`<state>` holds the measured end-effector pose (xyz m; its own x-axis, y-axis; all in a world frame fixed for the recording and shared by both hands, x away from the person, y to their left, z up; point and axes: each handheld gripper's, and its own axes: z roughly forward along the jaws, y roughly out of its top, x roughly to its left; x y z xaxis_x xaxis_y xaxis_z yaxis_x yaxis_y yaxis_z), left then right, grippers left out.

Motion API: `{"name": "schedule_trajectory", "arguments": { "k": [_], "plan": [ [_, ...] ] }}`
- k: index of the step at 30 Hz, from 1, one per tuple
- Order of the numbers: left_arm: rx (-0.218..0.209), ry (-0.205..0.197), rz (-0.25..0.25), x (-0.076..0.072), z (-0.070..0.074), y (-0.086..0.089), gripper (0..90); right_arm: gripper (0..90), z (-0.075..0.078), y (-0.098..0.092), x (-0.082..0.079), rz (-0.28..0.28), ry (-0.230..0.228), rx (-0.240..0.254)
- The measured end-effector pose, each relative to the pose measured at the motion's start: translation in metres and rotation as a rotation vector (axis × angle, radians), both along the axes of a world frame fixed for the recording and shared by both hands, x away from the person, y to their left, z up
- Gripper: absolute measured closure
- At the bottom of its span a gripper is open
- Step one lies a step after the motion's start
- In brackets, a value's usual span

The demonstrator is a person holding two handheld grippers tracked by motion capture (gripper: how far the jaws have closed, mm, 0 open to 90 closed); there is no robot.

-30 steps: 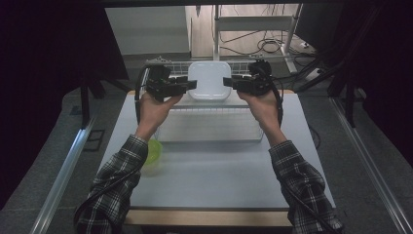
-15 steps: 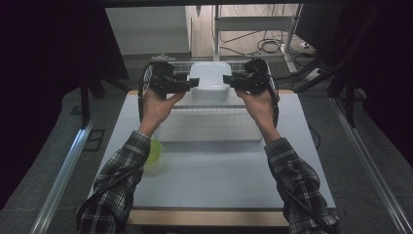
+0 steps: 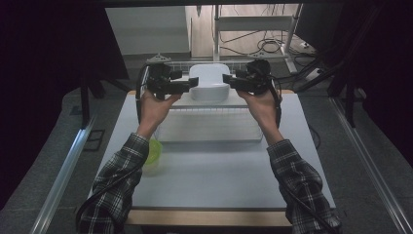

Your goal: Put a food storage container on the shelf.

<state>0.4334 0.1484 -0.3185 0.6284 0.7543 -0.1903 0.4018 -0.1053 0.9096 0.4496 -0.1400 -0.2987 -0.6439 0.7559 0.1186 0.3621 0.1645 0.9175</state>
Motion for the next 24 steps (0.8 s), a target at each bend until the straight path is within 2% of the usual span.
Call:
{"name": "schedule_trajectory", "arguments": {
  "k": [1, 3, 7, 11, 19, 24],
  "plan": [
    [-0.002, 0.008, -0.011, -0.003, -0.001, 0.000, 16.6, 36.9, -0.001, -0.002, -0.003, 0.022, -0.002, 0.001],
    [0.018, -0.010, -0.013, -0.010, -0.003, 0.000, 11.1, 33.1, -0.003, -0.005, -0.010, 0.052, 0.000, 0.007],
    [0.045, -0.029, -0.030, -0.023, -0.009, -0.001, 7.2, 25.6, -0.010, -0.010, -0.022, 0.074, -0.020, -0.001],
    [0.070, -0.054, -0.055, -0.037, -0.014, 0.000, 5.0, 20.5, -0.017, -0.014, -0.032, 0.097, -0.016, 0.005],
    [0.069, -0.088, -0.097, -0.064, -0.033, 0.011, 6.1, 13.3, -0.030, -0.018, -0.051, 0.137, -0.025, -0.011],
    [0.051, -0.095, -0.117, -0.078, -0.045, 0.017, 6.4, 9.2, -0.041, -0.020, -0.062, 0.161, -0.026, -0.032]
  ]
}}
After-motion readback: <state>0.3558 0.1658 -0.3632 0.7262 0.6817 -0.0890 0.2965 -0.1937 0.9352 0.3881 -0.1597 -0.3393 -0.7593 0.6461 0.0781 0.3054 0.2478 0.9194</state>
